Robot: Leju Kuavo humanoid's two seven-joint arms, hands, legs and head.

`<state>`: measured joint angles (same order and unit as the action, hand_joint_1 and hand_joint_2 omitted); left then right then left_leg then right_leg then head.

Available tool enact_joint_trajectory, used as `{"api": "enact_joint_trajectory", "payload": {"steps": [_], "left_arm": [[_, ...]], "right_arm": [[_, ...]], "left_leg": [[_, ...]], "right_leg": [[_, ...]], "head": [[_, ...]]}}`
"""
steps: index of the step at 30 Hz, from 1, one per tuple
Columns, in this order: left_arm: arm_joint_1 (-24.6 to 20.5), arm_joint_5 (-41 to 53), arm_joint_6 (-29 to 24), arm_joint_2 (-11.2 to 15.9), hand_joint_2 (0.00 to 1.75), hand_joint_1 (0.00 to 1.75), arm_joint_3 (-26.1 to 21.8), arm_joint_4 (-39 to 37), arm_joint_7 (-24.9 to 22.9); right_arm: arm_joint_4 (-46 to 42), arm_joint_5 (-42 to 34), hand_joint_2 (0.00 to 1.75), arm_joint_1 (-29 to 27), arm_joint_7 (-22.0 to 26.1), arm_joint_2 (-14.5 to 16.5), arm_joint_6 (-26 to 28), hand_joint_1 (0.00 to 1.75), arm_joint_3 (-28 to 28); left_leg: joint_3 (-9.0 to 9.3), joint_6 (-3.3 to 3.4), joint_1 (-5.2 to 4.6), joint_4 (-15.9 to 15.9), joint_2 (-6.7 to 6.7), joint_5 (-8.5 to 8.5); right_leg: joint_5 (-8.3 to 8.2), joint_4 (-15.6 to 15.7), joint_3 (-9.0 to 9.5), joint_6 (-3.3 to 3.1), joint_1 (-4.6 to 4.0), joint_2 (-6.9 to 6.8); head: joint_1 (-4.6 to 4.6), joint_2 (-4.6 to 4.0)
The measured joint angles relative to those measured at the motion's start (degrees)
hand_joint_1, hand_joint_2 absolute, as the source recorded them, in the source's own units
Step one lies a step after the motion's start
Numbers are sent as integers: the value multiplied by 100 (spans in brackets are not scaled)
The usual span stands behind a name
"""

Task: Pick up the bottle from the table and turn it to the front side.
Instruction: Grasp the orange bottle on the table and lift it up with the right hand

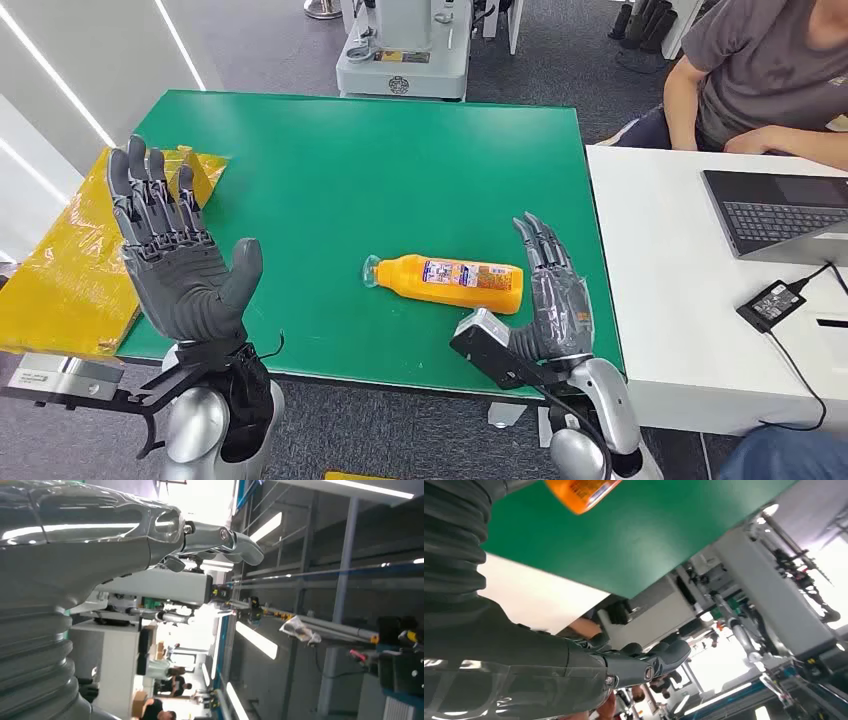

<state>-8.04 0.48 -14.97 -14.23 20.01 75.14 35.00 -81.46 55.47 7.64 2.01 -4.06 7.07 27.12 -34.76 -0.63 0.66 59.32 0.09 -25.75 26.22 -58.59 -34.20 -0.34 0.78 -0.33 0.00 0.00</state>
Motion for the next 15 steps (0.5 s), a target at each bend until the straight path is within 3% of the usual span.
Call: {"api": "enact_joint_trajectory", "payload": {"steps": [15], "left_arm": [[-3,93,219,-2,175,0,0,-1,-91]], "right_arm": [[1114,-36,175,977,-320,-471,-1249,0,-99]], "left_leg": [[0,1,0,4,-1,1]], "right_leg": [[-4,0,0,2,0,0]], "head": [[0,0]]}}
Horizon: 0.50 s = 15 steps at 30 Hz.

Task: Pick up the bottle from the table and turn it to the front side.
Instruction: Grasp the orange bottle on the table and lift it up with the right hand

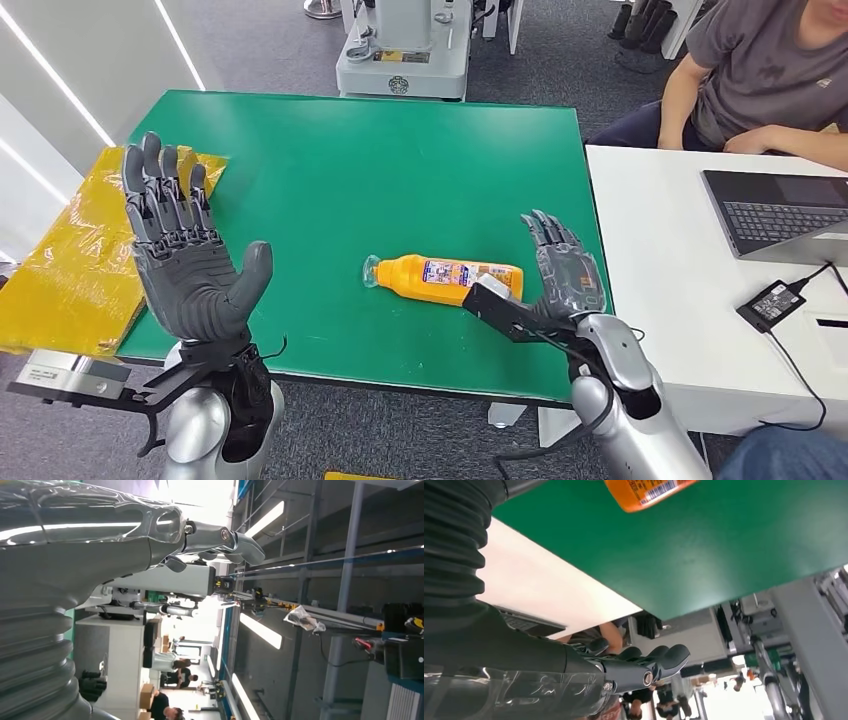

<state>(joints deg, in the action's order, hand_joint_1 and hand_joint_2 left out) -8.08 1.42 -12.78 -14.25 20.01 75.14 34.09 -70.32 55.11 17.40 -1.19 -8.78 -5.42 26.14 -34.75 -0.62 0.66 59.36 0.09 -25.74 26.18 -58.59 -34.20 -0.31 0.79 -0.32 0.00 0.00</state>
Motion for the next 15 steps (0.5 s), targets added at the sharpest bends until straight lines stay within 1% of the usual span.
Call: {"api": "enact_joint_trajectory", "payload": {"steps": [4,7,15], "left_arm": [[-6,-56,-4,3,175,0,4,-15,-9],[-17,-152,-49,7,175,0,29,-47,7],[-76,-361,-196,15,175,0,190,-127,13]], "right_arm": [[368,-194,175,287,217,-116,-351,0,57],[712,-370,175,613,421,-158,-581,0,169],[1880,-754,175,1561,907,-145,-974,0,728]], "left_leg": [[-1,0,0,0,1,0],[0,0,0,0,3,0],[-2,3,0,1,0,3]], "right_leg": [[0,0,-1,0,0,1],[-1,0,-1,0,0,3],[-4,-2,0,-1,0,0]], "head": [[-1,0],[0,0],[0,0]]}}
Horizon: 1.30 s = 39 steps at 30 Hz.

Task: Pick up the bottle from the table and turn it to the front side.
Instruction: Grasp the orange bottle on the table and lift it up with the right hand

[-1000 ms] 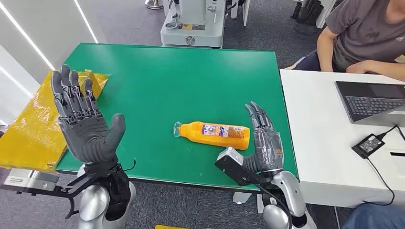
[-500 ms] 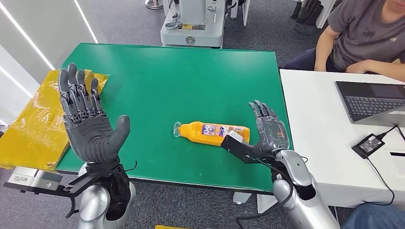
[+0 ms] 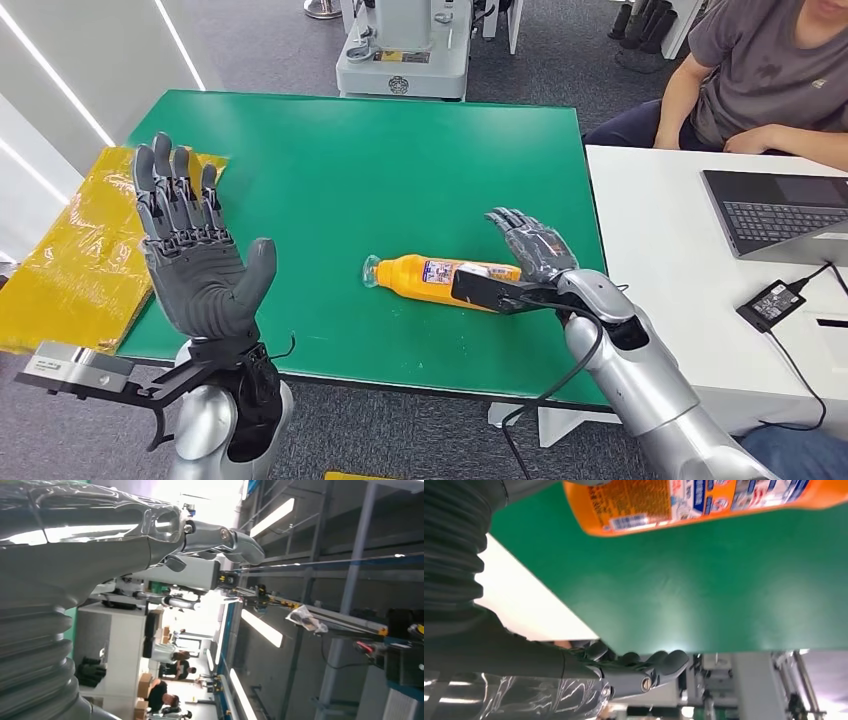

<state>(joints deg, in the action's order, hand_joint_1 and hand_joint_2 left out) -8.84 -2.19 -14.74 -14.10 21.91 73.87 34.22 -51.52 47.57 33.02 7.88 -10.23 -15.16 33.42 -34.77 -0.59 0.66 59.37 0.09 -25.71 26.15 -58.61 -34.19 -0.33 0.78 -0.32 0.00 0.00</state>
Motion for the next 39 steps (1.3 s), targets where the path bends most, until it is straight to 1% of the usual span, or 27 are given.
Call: {"api": "enact_joint_trajectory", "payload": {"steps": [5,9,15,26,28,29,30,32,33,36,39], "left_arm": [[-30,-24,-12,2,175,0,89,-33,-1],[-36,-23,-10,2,175,0,116,-40,-10],[-45,-28,-18,2,175,0,150,-73,-24],[-57,-51,-19,2,175,0,204,-113,-59],[-57,-50,-18,2,175,0,208,-113,-74],[-57,-50,-17,2,175,0,210,-113,-78],[-57,-50,-16,2,175,0,211,-113,-84],[-57,-50,-12,3,175,0,214,-116,-94],[-57,-50,-10,3,175,0,215,-119,-98],[-57,-50,-10,4,175,0,217,-123,-100],[-57,-48,-10,4,175,0,218,-125,-98]], "right_arm": [[815,-179,175,467,78,130,-79,0,323],[1365,-349,175,668,97,196,-61,0,498],[1860,-378,175,669,-48,253,93,0,618],[2256,-420,175,606,-202,260,134,0,705],[2298,-431,175,572,-223,260,170,15,704],[2313,-433,175,550,-227,260,197,40,704],[2327,-434,175,526,-229,260,233,74,703],[2345,-436,175,478,-230,260,308,132,701],[2351,-436,175,459,-229,260,347,148,698],[2354,-438,175,432,-209,260,434,167,686],[2354,-435,175,426,-174,260,469,168,678]], "left_leg": [[-1,0,0,1,-1,0],[-1,0,0,2,-3,0],[-2,0,0,2,-3,-1],[-2,0,0,2,-2,-1],[-2,0,0,2,-2,-1],[-2,0,0,2,-2,-1],[-2,0,0,2,-2,-1],[-2,0,0,2,-2,-1],[-2,0,0,2,-2,-1],[-2,0,0,2,-1,-1],[-1,0,0,2,-1,-1]], "right_leg": [[0,0,0,0,0,-1],[0,1,0,0,0,-3],[0,2,-1,0,0,-2],[0,2,-2,0,0,-2],[0,2,-2,0,0,-2],[0,2,-2,0,0,-2],[0,2,-2,0,0,-2],[0,2,-2,0,0,-2],[0,2,-2,0,0,-1],[0,2,-2,0,0,0],[0,2,-2,0,0,0]], "head": [[0,0],[1,0],[0,0],[0,0],[0,0],[0,0],[0,0],[0,0],[0,0],[-1,0],[0,0]]}}
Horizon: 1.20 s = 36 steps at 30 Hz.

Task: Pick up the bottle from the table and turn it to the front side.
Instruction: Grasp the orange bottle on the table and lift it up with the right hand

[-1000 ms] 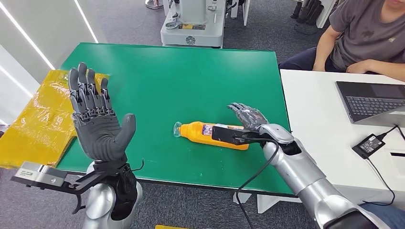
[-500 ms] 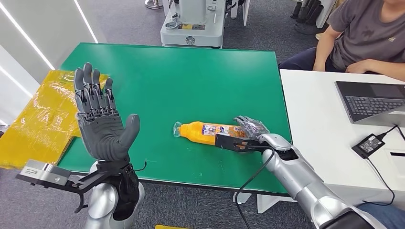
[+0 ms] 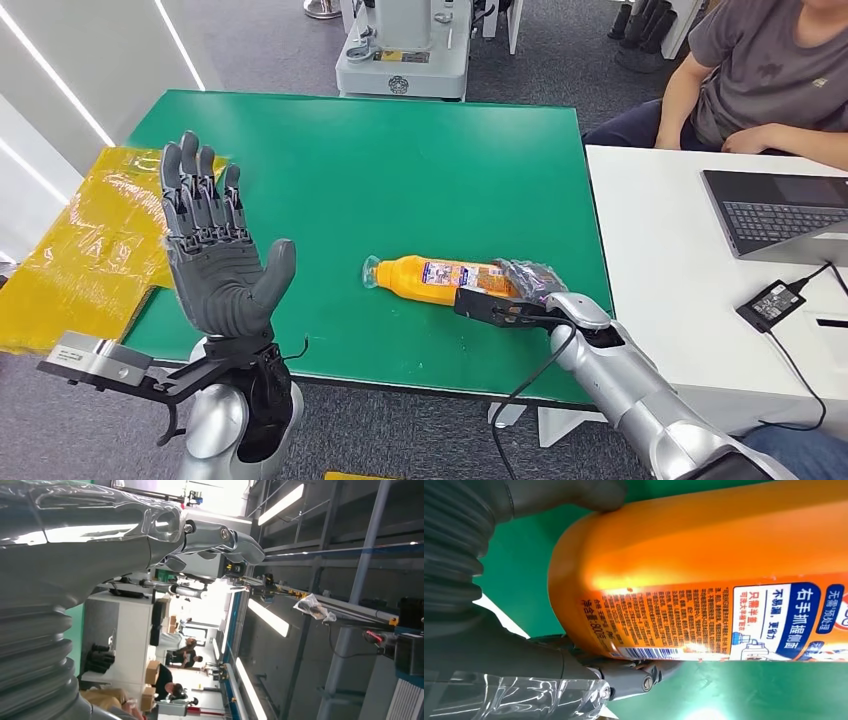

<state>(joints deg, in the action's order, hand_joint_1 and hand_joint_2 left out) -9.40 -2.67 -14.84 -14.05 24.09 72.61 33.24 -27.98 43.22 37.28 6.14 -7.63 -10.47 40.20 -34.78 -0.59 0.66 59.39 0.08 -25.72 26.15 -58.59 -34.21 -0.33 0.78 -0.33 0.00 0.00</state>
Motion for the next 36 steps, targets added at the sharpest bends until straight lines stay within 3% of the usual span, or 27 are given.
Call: {"api": "enact_joint_trajectory", "payload": {"steps": [2,5,9,21,22,23,26,27,36], "left_arm": [[0,-1,-1,0,175,0,0,-2,2],[0,-2,-8,0,175,0,2,-5,13],[0,-13,-23,2,175,0,2,-24,33],[17,-41,-65,24,175,0,4,-38,55],[18,-43,-65,25,175,0,4,-38,55],[19,-43,-65,25,175,0,4,-38,55],[18,-43,-65,26,175,0,4,-38,56],[18,-43,-65,26,175,0,4,-38,57],[21,-64,-130,28,175,0,4,-38,92]], "right_arm": [[3,7,175,-1,26,0,19,165,-4],[10,28,175,0,67,1,36,147,-8],[13,75,175,4,96,10,21,171,-9],[13,150,175,14,208,55,83,175,-7],[13,157,175,14,215,58,108,167,-7],[13,161,175,13,222,62,126,140,-7],[13,172,175,10,229,74,163,17,-7],[13,178,175,7,228,78,179,0,-7],[12,392,175,26,94,98,115,0,8]], "left_leg": [[0,0,0,0,0,0],[0,0,0,0,0,0],[0,0,0,0,0,0],[-2,0,0,0,-1,0],[-2,0,0,0,-1,0],[-2,0,0,0,-1,0],[-2,0,0,0,-1,0],[-2,0,0,0,-1,0],[-3,0,0,0,-1,0]], "right_leg": [[0,0,0,0,0,0],[0,-1,0,0,0,0],[0,-1,0,0,0,0],[0,-1,0,0,0,-1],[0,-1,0,0,0,-1],[0,-1,0,0,0,-1],[0,-1,0,0,0,-1],[0,-1,0,0,0,-1],[0,-1,0,0,0,-1]], "head": [[0,0],[0,0],[0,0],[0,0],[0,0],[0,0],[0,0],[0,0],[0,0]]}}
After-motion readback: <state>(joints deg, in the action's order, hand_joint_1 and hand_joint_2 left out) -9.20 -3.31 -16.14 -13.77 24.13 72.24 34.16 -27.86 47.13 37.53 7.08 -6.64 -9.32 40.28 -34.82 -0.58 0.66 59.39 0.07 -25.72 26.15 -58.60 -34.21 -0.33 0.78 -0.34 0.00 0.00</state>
